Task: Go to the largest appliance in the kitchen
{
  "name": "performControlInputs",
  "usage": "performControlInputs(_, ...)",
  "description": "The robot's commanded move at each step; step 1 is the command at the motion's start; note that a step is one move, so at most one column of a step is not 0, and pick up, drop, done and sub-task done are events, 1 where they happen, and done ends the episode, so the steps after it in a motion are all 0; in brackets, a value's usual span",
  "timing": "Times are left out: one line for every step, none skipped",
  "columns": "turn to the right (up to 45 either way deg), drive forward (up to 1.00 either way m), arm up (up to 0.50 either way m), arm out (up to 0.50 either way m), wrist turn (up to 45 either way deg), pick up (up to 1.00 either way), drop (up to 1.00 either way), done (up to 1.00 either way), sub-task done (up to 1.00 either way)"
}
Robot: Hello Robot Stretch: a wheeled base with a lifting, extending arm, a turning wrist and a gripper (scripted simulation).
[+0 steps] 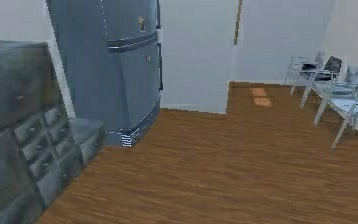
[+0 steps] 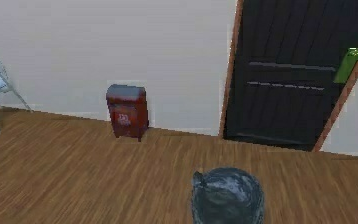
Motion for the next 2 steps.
performControlInputs(0.0, 1.0, 0.0, 0.0, 0.0, 0.0, 0.0, 0.0, 0.0)
performControlInputs(0.0, 0.3, 0.0, 0.0, 0.0, 0.0, 0.0, 0.0, 0.0)
